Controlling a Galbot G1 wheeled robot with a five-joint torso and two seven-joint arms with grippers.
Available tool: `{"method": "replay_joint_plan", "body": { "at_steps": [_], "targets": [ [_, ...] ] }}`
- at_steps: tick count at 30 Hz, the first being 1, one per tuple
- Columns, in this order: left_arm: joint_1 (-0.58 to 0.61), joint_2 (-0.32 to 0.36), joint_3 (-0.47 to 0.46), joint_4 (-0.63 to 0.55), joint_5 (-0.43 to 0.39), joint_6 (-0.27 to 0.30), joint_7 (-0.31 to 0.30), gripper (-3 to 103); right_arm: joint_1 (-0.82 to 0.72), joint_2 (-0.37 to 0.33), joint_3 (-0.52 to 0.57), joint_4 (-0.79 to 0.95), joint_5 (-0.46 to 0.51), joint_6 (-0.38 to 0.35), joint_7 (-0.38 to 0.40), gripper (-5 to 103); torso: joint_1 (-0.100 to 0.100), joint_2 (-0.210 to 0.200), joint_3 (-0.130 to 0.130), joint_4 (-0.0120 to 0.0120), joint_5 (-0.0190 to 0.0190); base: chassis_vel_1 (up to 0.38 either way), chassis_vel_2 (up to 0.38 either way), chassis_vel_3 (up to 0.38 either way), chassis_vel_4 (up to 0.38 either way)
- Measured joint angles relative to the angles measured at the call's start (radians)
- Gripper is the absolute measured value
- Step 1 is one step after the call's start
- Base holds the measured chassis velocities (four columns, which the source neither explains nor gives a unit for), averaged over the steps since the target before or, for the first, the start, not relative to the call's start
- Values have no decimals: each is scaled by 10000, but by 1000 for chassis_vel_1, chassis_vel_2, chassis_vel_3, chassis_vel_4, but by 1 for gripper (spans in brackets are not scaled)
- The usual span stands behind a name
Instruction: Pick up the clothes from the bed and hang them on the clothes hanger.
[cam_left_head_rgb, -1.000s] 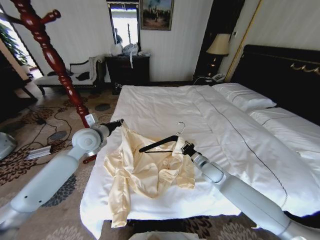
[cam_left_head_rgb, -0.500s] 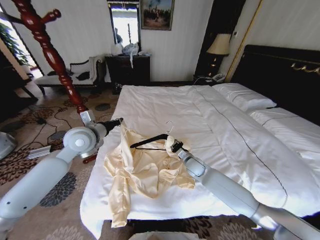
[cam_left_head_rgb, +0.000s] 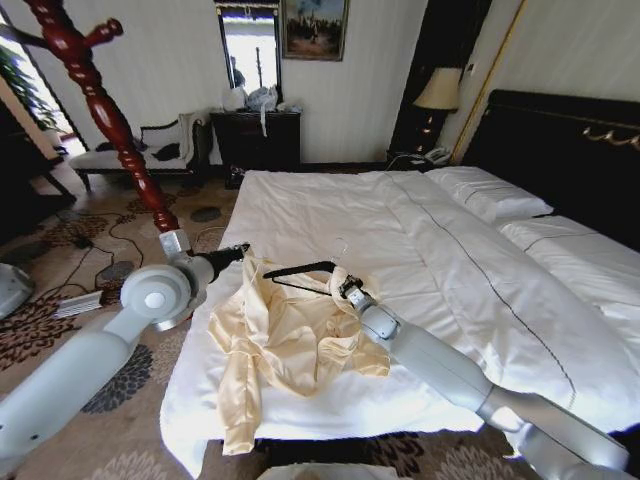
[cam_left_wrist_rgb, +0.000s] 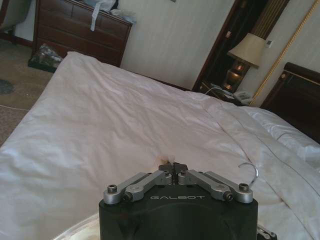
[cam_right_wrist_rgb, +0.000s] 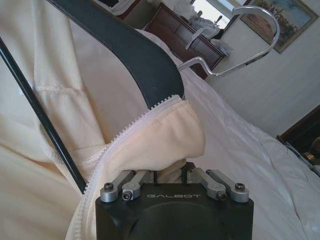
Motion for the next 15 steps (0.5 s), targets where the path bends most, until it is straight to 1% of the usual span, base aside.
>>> {"method": "replay_joint_plan", "body": {
  "at_steps": [1, 5, 6, 8, 10, 11, 15],
  "targets": [
    [0, 0, 0, 0, 0, 0, 0, 0, 0, 0, 0, 0, 0, 0, 0, 22, 0, 0, 0, 0, 0, 0, 0, 0, 0],
    [-508, -165, 455, 97, 78, 54, -63, 0, 347, 208, -230, -101, 179, -592, 182, 22, 1, 1, 1, -1, 0, 0, 0, 0, 0],
    [-508, -165, 455, 97, 78, 54, -63, 0, 347, 208, -230, -101, 179, -592, 182, 22, 1, 1, 1, -1, 0, 0, 0, 0, 0],
    [-1045, -268, 824, 267, 74, 102, -87, 0, 638, 462, -378, -172, 360, -864, 341, 22, 1, 0, 1, -3, -1, 0, 0, 0, 0],
    [-1698, -365, 1172, 517, 73, 213, -91, 0, 1010, 727, -539, -195, 477, -1060, 434, 22, 1, 0, 1, 0, 1, 0, 0, 0, 0],
    [-1698, -365, 1172, 517, 73, 213, -91, 0, 1010, 727, -539, -195, 477, -1060, 434, 22, 1, 0, 1, 0, 1, 0, 0, 0, 0],
    [-2820, -503, 1736, 913, 14, 369, -89, 0, 1826, 1227, -710, -132, 1128, -1812, 504, 22, 2, -1, 2, 1, 0, 0, 0, 0, 0]
  ]
}}
